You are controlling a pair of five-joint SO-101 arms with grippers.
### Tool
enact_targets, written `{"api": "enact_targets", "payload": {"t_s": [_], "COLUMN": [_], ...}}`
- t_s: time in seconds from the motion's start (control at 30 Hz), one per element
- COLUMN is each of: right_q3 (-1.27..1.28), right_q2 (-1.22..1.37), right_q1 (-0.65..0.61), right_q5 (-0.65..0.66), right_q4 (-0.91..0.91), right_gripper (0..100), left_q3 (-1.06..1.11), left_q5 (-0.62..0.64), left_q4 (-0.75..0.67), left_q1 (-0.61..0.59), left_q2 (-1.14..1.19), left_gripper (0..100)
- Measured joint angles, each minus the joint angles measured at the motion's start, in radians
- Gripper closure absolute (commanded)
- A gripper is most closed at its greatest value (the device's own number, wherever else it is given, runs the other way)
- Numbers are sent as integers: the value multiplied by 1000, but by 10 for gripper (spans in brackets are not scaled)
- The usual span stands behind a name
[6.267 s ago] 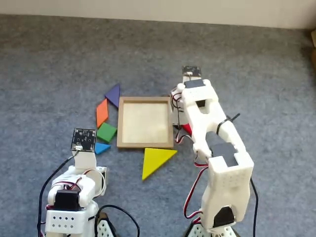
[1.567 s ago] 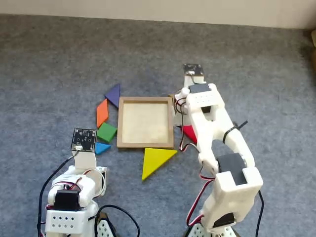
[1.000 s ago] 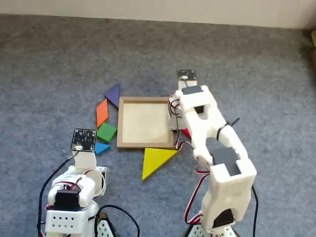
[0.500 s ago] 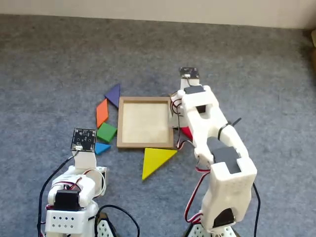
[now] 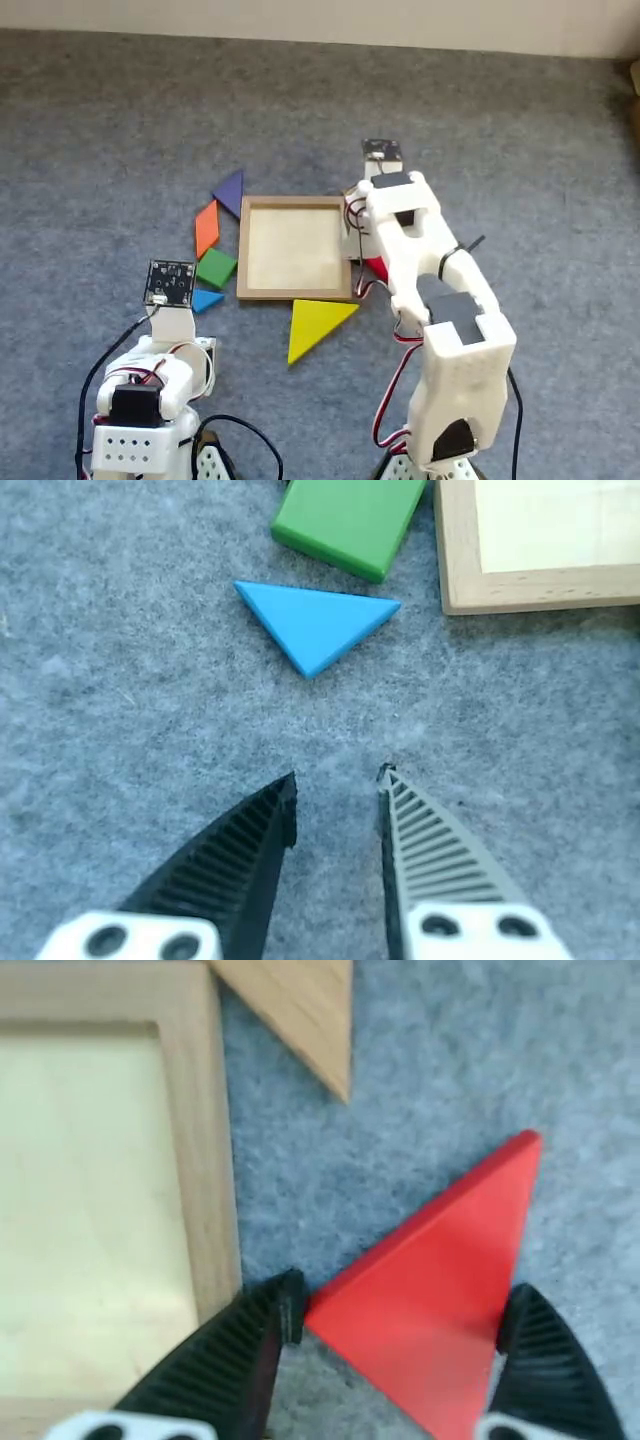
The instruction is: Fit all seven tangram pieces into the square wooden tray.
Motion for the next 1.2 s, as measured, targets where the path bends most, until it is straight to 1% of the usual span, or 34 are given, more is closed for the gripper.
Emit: {"api": "enact_targets", "payload": {"t_s": [0.13, 0.33, 0.47, 0.67, 0.9, 1.0, 1.2], "right_q3": [0, -2, 12, 135, 147, 147, 147], "right_q2": [0, -3, -55, -167, -269, -304, -319], "right_q1": [6, 11, 9, 3, 0, -32, -153], "right_q5": [0, 0, 0, 32, 48, 48, 48], "right_q4": [3, 6, 8, -32, -37, -38, -48], "right_gripper": [807, 846, 848, 848, 848, 848, 848], "left_q3": [0, 0, 0, 0, 0, 0, 0], "left_q5": [0, 0, 0, 0, 0, 0, 0], "left_q4": [0, 0, 0, 0, 0, 0, 0], "left_q1": [0, 0, 0, 0, 0, 0, 0], "left_q2": [0, 0, 0, 0, 0, 0, 0], "left_gripper": [858, 858, 858, 858, 858, 858, 858]}}
